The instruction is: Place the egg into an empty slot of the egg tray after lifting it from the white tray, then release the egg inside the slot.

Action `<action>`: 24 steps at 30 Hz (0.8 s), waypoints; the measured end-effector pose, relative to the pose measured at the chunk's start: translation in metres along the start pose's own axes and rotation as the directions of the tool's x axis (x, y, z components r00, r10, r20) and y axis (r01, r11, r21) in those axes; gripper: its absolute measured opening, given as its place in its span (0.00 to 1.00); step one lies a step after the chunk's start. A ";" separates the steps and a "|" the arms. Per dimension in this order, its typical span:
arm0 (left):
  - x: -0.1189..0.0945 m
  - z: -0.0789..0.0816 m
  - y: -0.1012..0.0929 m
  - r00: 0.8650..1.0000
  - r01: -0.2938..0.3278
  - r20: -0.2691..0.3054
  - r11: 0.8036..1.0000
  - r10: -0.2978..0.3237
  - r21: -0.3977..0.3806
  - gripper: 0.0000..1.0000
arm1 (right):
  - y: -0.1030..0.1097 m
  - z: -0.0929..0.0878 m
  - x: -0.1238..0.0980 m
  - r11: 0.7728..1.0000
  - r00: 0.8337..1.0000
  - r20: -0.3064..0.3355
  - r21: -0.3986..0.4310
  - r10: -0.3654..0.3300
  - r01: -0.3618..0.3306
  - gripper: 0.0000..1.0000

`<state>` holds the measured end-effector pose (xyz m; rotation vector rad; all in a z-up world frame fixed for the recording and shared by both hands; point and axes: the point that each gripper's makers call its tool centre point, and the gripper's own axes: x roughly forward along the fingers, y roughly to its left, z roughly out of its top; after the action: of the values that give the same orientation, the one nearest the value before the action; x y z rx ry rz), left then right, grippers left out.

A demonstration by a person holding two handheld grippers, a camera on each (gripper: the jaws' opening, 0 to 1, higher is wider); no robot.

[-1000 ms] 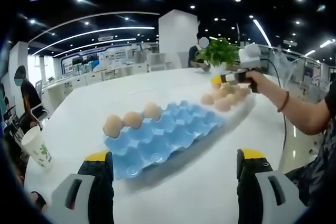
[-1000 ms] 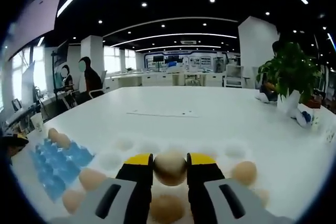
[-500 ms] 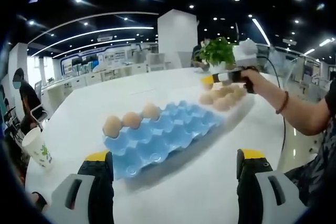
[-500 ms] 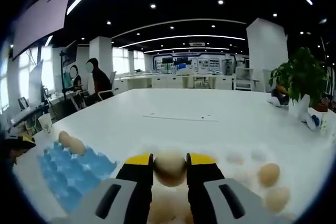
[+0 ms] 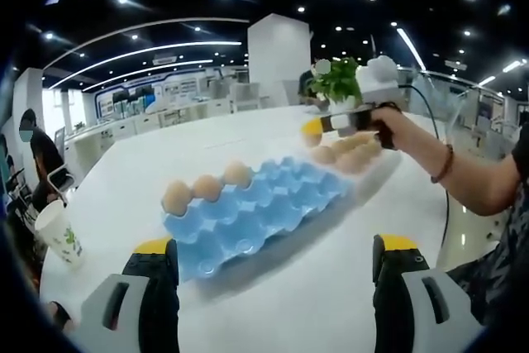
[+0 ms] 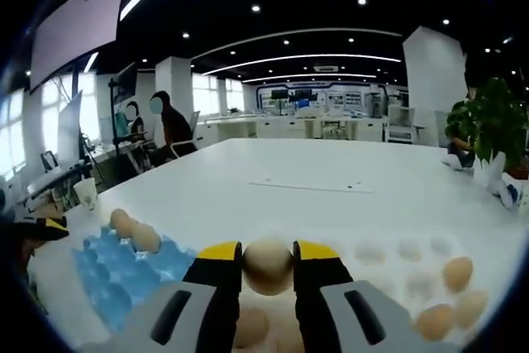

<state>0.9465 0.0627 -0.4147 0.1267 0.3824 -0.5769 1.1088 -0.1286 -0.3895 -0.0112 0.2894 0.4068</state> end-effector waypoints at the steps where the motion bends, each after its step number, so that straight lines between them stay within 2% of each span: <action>1: 0.000 0.000 0.000 1.000 0.000 0.000 1.000 0.000 0.000 1.00 | 0.002 0.000 0.001 1.000 1.000 0.000 -0.001 0.005 -0.005 0.25; 17: -0.002 -0.004 0.001 1.000 0.000 -0.004 1.000 0.000 -0.003 1.00 | 0.059 0.001 0.015 0.993 0.993 0.008 -0.015 0.116 -0.116 0.24; 24: -0.005 -0.008 0.001 1.000 -0.004 -0.010 1.000 0.004 -0.004 1.00 | 0.073 0.000 0.019 0.989 0.990 0.002 -0.024 0.143 -0.143 0.24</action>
<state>0.9409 0.0680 -0.4198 0.1267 0.3926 -0.5720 1.0971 -0.0541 -0.3916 -0.0129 0.2826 0.5530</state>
